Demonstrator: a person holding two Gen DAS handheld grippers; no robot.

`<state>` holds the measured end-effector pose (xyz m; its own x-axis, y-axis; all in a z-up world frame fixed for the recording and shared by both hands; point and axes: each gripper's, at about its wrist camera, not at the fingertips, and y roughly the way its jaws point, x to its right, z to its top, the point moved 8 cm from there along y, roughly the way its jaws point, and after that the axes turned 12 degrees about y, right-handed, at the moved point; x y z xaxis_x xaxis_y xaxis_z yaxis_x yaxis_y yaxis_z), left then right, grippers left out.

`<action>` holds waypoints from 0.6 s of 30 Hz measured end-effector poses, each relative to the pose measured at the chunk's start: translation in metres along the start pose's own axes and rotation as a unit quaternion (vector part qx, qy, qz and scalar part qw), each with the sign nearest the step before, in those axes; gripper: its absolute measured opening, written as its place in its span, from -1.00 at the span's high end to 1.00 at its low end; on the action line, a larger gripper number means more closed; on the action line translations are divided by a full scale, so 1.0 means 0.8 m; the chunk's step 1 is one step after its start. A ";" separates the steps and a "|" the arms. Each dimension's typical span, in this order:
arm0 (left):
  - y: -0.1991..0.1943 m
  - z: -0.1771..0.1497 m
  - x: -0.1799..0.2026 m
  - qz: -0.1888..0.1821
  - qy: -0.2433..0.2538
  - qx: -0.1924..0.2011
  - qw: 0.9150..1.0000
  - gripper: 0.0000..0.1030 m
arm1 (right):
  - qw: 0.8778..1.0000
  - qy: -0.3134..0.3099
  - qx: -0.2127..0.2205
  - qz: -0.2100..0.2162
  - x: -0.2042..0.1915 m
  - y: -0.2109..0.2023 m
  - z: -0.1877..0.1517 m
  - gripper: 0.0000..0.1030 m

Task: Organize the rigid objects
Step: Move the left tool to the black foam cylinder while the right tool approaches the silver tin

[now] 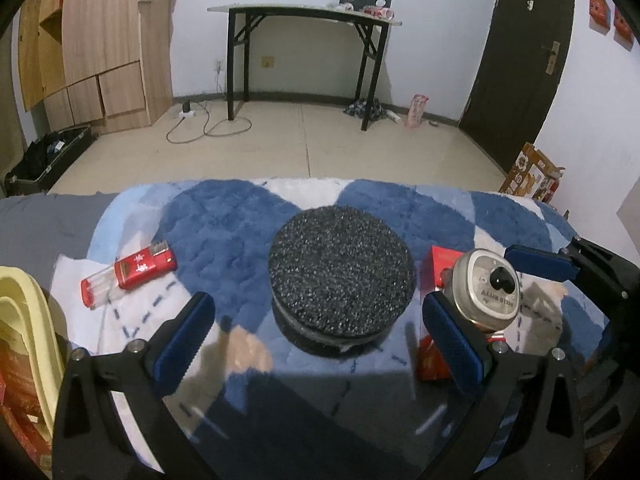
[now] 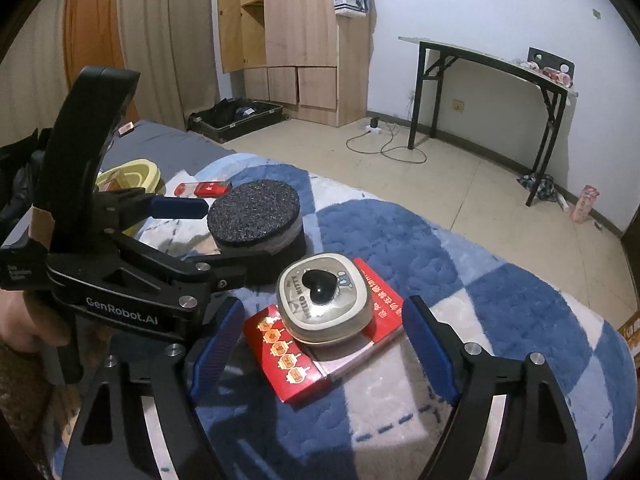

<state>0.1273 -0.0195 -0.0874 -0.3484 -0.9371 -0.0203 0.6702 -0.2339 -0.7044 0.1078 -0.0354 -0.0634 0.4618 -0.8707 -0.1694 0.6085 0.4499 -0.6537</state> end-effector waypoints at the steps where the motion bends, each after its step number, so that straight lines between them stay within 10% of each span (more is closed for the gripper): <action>1: 0.001 0.000 0.000 -0.002 -0.001 0.007 1.000 -1.00 | 1.000 -0.001 0.001 0.000 0.000 0.001 0.000 -0.52; 8: 0.005 0.005 0.002 0.018 0.014 0.031 0.999 -0.98 | 1.000 0.003 -0.007 0.001 0.004 0.008 -0.004 -0.42; 18: 0.011 0.002 0.025 -0.032 0.029 0.018 0.999 -0.36 | 1.000 -0.011 -0.011 0.008 -0.004 0.014 -0.006 -0.11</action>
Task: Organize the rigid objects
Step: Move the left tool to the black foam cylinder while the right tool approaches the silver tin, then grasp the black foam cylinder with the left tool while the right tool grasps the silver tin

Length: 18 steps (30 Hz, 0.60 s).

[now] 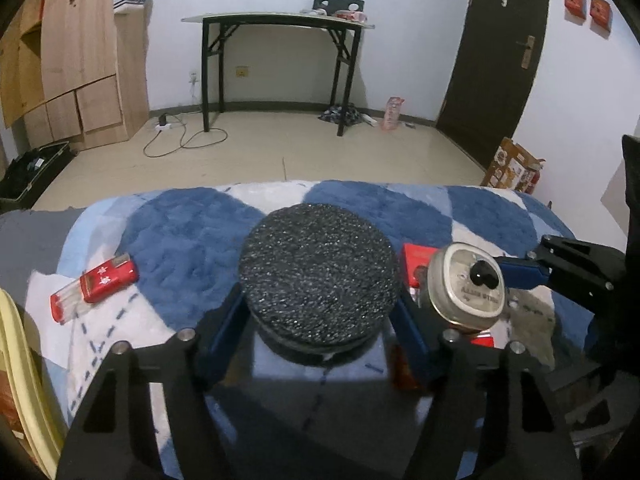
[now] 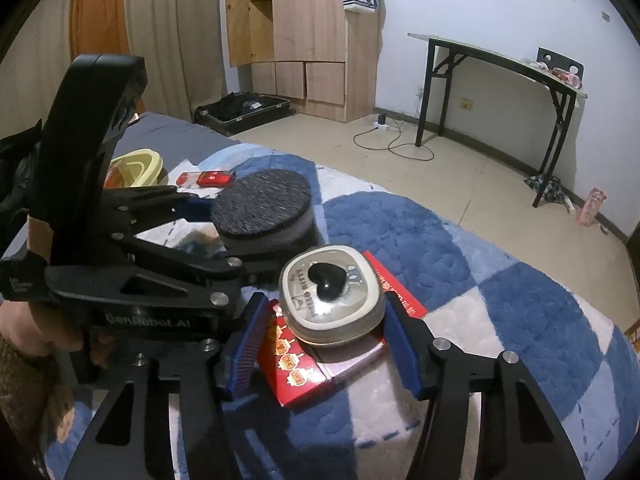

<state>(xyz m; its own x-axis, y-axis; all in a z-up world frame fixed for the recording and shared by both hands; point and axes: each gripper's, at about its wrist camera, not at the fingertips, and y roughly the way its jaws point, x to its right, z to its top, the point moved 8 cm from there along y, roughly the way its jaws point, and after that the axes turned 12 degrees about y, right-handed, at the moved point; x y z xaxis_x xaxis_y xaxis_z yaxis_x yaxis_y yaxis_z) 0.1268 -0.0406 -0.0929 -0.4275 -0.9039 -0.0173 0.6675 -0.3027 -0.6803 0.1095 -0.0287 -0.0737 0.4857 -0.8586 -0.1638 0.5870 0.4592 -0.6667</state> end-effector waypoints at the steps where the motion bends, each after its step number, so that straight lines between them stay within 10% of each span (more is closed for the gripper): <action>1: -0.001 0.000 -0.001 -0.001 0.000 -0.002 1.000 -0.35 | 1.000 0.001 0.000 0.002 0.000 0.000 0.000 -0.11; 18: -0.018 -0.017 -0.036 0.005 -0.009 -0.041 0.999 -0.35 | 1.000 0.007 -0.005 -0.008 0.005 -0.005 0.000 0.01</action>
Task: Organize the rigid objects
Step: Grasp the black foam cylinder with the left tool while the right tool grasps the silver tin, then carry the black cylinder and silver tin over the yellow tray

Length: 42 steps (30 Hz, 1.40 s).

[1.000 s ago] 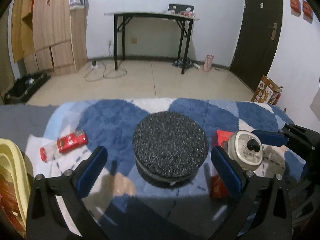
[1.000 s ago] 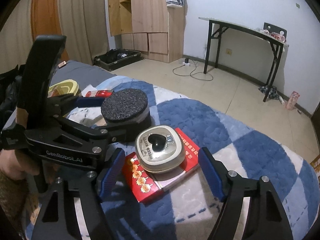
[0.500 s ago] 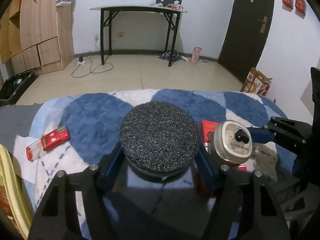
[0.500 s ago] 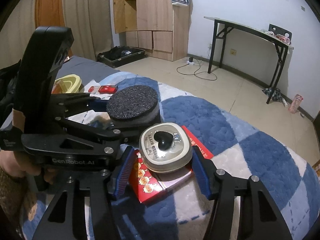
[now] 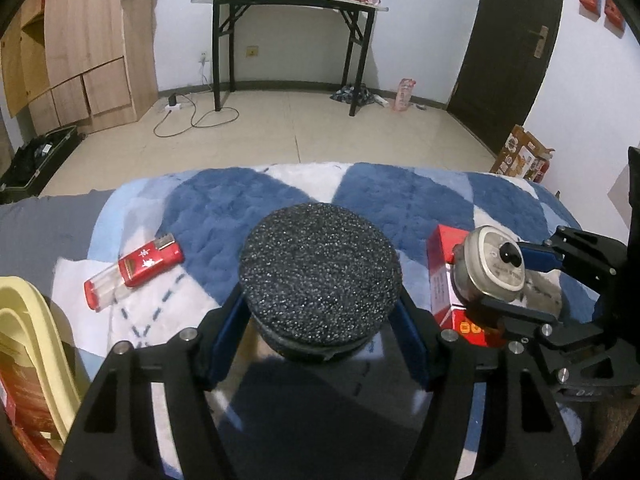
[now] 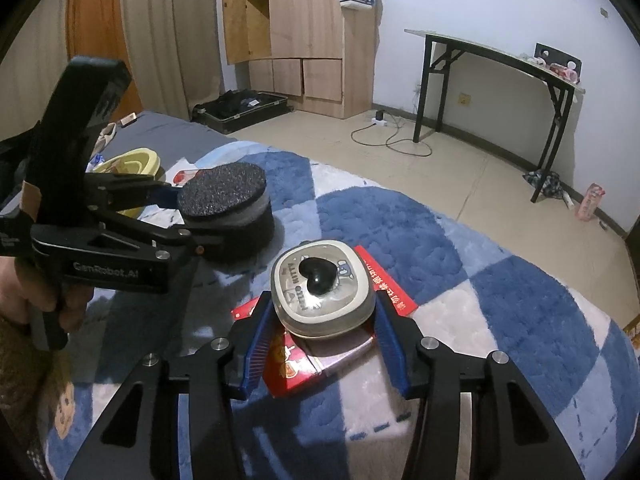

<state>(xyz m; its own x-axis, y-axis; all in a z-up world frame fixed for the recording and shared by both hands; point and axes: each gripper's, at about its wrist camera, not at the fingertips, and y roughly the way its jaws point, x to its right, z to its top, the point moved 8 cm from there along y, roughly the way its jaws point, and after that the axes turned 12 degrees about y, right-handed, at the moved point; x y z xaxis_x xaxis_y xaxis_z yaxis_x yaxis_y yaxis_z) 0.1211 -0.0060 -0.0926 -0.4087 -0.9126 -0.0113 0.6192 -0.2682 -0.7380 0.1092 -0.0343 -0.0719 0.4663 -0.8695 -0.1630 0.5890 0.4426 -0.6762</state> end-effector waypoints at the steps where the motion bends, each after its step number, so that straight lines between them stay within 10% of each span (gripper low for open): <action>1: 0.000 0.001 0.000 -0.001 -0.002 0.002 1.000 -0.35 | 1.000 0.000 0.001 -0.002 -0.001 0.000 0.000 -0.01; 18: -0.030 0.016 -0.010 0.008 -0.022 0.027 0.999 -0.34 | 1.000 0.008 0.015 0.008 -0.002 -0.007 0.007 0.06; 25: -0.139 0.019 -0.082 0.123 -0.044 0.045 0.990 -0.34 | 0.999 0.001 0.034 0.018 -0.025 -0.031 0.021 0.06; 33: -0.287 -0.090 -0.211 0.231 -0.167 0.039 0.958 -0.34 | 0.992 -0.078 0.036 0.087 -0.142 -0.042 0.023 0.06; 42: -0.281 -0.182 -0.258 0.185 -0.167 0.022 0.968 -0.34 | 0.979 -0.095 -0.027 0.181 -0.288 0.009 0.006 0.06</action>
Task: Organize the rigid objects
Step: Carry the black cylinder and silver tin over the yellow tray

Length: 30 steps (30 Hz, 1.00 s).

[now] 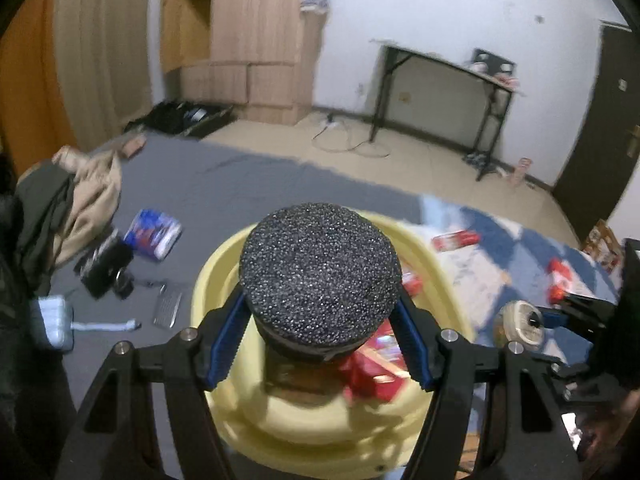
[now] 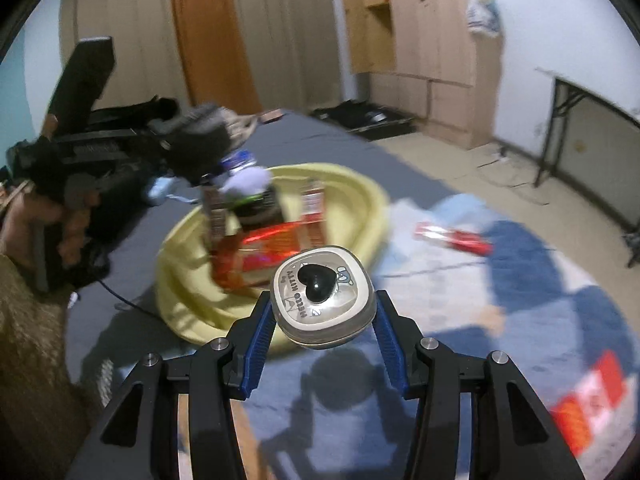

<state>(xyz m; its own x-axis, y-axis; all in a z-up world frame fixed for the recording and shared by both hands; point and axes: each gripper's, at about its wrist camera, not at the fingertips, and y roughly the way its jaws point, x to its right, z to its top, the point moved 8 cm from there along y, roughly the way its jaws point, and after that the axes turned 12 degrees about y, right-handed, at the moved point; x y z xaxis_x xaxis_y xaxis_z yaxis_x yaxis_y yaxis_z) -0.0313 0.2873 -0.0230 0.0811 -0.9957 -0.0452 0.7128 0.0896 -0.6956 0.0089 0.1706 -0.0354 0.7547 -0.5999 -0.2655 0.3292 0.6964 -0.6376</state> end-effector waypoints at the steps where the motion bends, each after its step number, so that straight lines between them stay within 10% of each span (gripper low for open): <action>1: 0.008 -0.006 -0.011 0.000 -0.019 -0.007 1.000 -0.34 | 1.000 -0.006 -0.004 -0.007 -0.008 0.011 0.006 0.06; 13: 0.004 -0.029 -0.086 0.026 -0.193 0.000 0.981 -0.34 | 0.999 -0.039 -0.015 -0.019 -0.066 0.095 0.056 0.06; 30: 0.095 -0.040 -0.037 0.004 -0.132 -0.103 0.986 -0.34 | 0.997 -0.051 -0.031 -0.039 -0.073 0.119 0.041 0.06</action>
<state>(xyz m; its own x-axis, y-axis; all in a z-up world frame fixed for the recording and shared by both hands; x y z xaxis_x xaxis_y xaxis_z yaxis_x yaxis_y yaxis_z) -0.0021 0.3230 -0.0976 0.2841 -0.9517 0.1168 0.5564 0.0644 -0.8284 0.0148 0.2847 -0.0571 0.7828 -0.6061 -0.1407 0.3556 0.6213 -0.6983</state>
